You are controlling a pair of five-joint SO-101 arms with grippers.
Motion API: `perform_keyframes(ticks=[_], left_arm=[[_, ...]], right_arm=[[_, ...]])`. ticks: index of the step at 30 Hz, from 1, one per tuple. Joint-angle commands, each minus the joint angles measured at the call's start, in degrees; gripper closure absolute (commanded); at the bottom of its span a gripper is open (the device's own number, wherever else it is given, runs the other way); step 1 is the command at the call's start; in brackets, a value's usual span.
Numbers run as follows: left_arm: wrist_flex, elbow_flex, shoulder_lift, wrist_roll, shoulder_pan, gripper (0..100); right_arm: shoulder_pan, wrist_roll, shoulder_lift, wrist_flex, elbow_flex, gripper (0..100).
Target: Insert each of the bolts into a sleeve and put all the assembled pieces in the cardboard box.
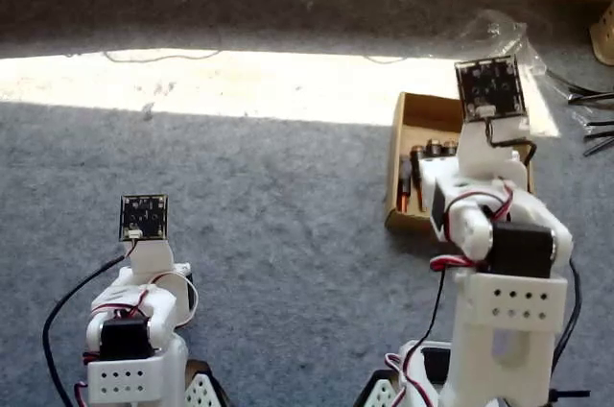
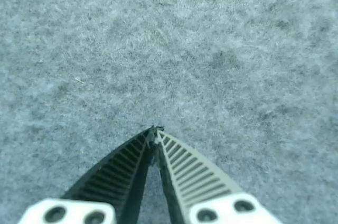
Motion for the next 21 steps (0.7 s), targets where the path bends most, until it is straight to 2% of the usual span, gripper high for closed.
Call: perform_keyframes(ticks=[1,12,21], left_arm=[[0.4,1.3,-0.8,-0.1,-0.8,100],[0.4,1.3,-0.8,-0.1,-0.8,100],[0.4,1.3,-0.8,-0.1,-0.8,100]], right_arm=[[-0.6,0.2,-6.5,-3.2,6.1,99.3],[-0.4,0.5,-25.4,-13.0,30.9,99.3],[-0.3,0.6,-36.2,-13.4,43.4,99.3]])
